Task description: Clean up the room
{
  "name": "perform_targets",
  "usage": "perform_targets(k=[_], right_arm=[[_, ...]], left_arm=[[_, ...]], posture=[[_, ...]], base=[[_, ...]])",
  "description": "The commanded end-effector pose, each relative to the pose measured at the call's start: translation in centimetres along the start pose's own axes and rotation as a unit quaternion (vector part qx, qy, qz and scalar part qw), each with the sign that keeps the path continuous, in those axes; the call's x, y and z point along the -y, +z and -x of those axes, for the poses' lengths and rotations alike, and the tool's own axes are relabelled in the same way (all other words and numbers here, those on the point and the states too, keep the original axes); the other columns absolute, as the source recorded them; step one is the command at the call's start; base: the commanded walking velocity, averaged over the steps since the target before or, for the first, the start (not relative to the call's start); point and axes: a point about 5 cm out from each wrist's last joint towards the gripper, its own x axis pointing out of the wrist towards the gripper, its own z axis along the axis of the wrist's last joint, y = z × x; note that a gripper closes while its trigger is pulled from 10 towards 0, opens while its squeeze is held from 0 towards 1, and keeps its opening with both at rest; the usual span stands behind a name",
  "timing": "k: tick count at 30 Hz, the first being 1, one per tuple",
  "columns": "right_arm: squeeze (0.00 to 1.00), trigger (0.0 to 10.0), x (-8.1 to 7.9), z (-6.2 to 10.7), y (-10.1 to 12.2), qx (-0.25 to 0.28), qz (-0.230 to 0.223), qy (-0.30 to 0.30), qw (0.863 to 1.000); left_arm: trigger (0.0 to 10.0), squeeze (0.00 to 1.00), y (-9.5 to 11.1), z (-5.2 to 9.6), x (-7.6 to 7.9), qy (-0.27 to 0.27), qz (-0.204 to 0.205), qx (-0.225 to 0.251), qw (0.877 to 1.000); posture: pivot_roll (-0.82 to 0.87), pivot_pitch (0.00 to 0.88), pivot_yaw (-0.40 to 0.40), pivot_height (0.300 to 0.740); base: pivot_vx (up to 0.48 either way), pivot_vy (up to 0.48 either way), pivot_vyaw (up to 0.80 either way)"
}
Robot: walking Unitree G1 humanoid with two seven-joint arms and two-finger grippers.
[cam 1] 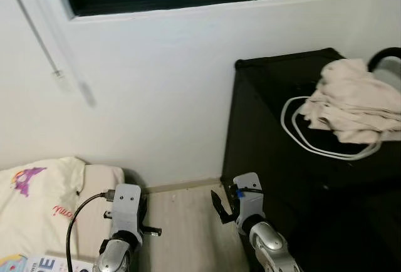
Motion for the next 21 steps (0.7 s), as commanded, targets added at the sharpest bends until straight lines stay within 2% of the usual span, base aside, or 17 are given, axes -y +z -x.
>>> perform_targets(k=[1,7,10,15,21], right_arm=[[0.00,10.0,-0.2,0.3,-0.6,-0.009,-0.003,0.000,1.000],[0.00,10.0,-0.2,0.4,-0.6,-0.009,-0.003,0.000,1.000],[0.00,10.0,-0.1,0.4,-0.7,-0.010,-0.005,-0.002,1.000],[0.00,10.0,-0.1,0.6,-0.7,-0.006,-0.004,-0.006,1.000],[0.00,10.0,0.2,0.6,-0.9,-0.013,-0.018,-0.014,1.000]], left_arm=[[10.0,0.00,-0.8,0.4,-0.4,0.008,0.003,-0.024,1.000],[10.0,0.00,-1.1,0.5,0.0,-0.005,0.009,-0.034,0.999],[10.0,0.00,-0.6,0.5,0.4,-0.022,-0.011,-0.014,1.000],[10.0,0.00,-0.7,0.5,0.8,-0.036,-0.010,-0.018,0.999],[10.0,0.00,-0.8,0.5,1.0,-0.044,-0.016,-0.025,0.999]], posture=[[0.02,0.153,0.011,0.740],[0.03,0.157,0.011,0.740],[0.03,0.159,0.011,0.740],[0.02,0.162,0.015,0.740],[0.02,0.166,0.018,0.740]], base=[[0.000,0.000,0.80],[0.000,0.000,0.80],[0.000,0.000,0.80],[0.000,0.000,0.80],[0.000,0.000,0.00]])
